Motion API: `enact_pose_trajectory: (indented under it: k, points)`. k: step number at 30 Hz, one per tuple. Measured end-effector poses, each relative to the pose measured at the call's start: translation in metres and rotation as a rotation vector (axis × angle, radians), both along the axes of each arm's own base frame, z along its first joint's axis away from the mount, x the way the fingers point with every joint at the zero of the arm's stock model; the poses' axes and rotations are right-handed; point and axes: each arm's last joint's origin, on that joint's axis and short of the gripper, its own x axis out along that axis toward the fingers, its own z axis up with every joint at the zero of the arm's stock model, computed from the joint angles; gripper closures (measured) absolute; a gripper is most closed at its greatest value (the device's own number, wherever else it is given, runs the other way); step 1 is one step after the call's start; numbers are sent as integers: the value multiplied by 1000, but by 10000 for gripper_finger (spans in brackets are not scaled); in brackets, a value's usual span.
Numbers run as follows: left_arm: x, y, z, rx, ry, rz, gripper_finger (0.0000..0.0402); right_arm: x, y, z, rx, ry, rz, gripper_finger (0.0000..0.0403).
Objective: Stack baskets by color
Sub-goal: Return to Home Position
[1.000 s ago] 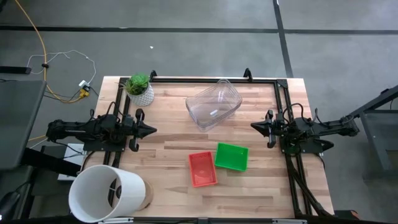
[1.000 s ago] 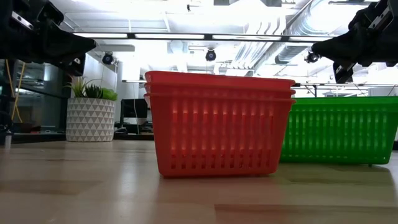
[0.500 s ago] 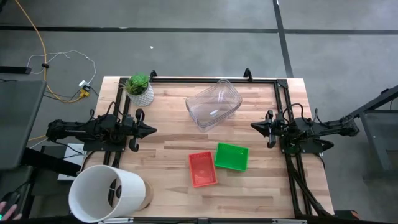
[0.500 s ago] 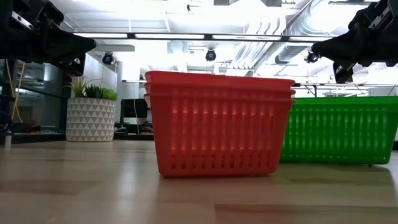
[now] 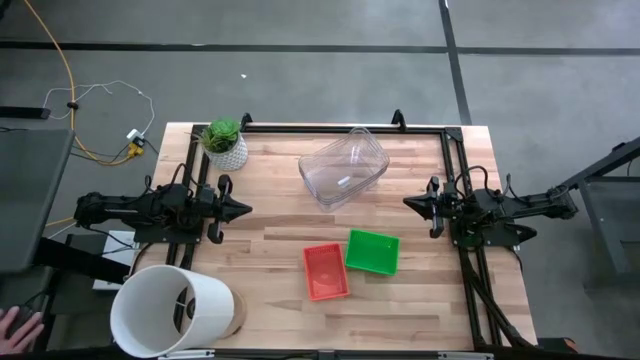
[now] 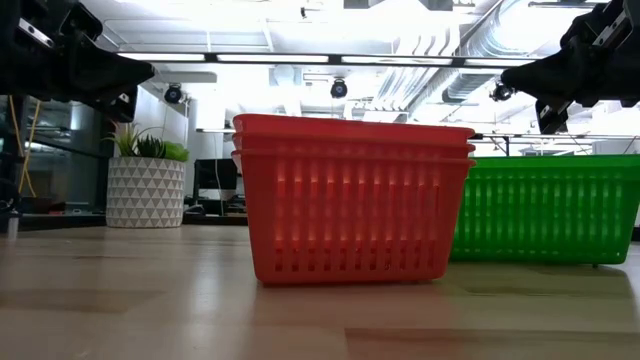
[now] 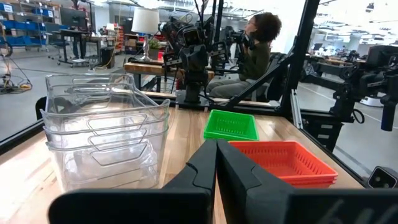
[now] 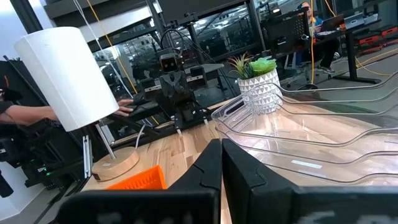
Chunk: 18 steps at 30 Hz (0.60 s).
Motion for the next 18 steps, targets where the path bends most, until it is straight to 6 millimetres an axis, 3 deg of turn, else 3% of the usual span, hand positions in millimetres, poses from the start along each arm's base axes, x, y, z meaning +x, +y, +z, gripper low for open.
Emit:
enact_pose_trajectory:
  k: [18]
  points:
    - [0, 0, 0, 0, 0, 1, 401, 0, 0, 0, 0, 0, 0, 402]
